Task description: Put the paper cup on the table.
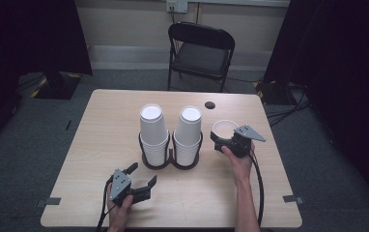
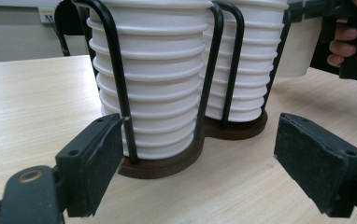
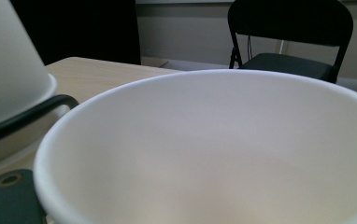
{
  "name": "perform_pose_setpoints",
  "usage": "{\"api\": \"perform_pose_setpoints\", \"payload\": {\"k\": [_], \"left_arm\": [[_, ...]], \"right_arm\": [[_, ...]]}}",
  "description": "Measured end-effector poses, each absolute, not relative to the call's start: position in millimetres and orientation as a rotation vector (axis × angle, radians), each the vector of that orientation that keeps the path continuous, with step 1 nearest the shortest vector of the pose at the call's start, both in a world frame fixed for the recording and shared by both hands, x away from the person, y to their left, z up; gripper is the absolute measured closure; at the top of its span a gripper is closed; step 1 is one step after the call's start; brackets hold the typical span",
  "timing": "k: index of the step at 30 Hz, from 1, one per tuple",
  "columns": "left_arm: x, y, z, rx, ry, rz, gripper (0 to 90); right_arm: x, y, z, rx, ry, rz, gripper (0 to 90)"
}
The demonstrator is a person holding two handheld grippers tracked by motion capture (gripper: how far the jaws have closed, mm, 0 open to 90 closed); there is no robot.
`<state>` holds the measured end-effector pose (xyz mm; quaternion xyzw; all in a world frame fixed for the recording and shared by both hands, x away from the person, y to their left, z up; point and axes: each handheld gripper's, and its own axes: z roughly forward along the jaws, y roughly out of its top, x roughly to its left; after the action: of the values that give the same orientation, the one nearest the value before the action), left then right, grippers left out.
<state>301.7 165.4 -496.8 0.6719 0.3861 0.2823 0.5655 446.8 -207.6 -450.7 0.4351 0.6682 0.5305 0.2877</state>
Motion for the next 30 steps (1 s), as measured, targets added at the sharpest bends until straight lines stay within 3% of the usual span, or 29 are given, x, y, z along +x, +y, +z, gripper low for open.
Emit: {"api": "perform_pose_setpoints", "payload": {"k": [12, 30], "left_arm": [[301, 165, -497, 1.601, 0.862, 0.667, 15.8], [300, 165, -497, 1.591, 0.855, 0.666, 16.0]], "right_arm": [[466, -210, -475, 1.238, 1.782, 1.391, 9.3], [463, -210, -484, 1.246, 1.866, 1.299, 11.9]]}}
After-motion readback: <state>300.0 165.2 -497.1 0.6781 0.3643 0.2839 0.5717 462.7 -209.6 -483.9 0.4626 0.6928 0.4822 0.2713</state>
